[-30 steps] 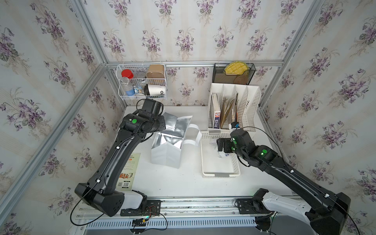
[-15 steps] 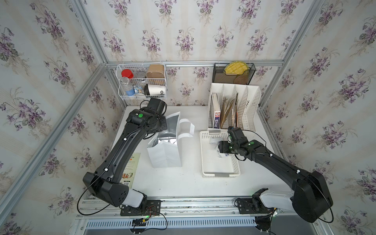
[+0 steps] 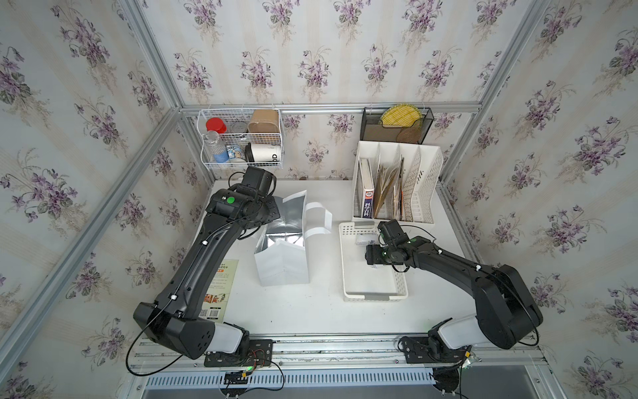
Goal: Place the ice pack in the delivery bag
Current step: Pick up the ice pack from the bin.
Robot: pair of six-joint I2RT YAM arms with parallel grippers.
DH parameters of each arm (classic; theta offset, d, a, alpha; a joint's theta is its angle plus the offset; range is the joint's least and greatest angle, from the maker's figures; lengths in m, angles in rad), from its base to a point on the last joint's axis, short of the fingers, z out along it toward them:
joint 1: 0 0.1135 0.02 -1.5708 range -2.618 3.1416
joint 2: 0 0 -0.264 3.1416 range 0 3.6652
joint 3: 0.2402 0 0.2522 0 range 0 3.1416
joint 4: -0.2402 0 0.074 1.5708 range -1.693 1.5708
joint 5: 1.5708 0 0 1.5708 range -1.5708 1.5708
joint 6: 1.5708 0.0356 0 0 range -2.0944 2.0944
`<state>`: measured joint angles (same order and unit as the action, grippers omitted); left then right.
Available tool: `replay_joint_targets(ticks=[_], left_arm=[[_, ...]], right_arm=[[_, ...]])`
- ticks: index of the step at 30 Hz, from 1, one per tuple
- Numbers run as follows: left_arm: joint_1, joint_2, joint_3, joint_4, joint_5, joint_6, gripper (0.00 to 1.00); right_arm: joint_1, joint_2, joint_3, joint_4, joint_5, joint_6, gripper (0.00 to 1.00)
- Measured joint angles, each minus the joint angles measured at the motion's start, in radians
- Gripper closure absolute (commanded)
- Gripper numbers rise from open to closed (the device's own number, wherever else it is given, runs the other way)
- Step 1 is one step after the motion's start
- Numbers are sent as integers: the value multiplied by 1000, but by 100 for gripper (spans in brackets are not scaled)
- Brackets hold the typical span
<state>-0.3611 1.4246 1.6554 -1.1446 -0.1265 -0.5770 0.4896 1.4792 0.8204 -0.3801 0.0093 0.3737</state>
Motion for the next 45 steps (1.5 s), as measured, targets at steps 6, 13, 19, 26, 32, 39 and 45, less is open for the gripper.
replay_joint_targets(ticks=[6,13,19,26,32,39,45], left_arm=[[1,-10,-11,17,21,0,100],[1,-61,-33,28,48,1,100],[1,-62,-37,37,58,1,100],[1,-64,-39,42,63,2,100],[3,-65,-39,42,39,1,100],[8,-68,-39,41,23,1,100],[8,-68,-41,42,38,2,100]], right_arm=[[0,44,0,16,21,0,9],[0,92,8,32,28,-7,16],[0,121,22,41,27,-7,33],[0,149,26,45,25,-6,33],[0,164,34,57,30,-7,56],[4,76,13,55,-23,-1,76],[4,-62,14,34,-63,16,80]])
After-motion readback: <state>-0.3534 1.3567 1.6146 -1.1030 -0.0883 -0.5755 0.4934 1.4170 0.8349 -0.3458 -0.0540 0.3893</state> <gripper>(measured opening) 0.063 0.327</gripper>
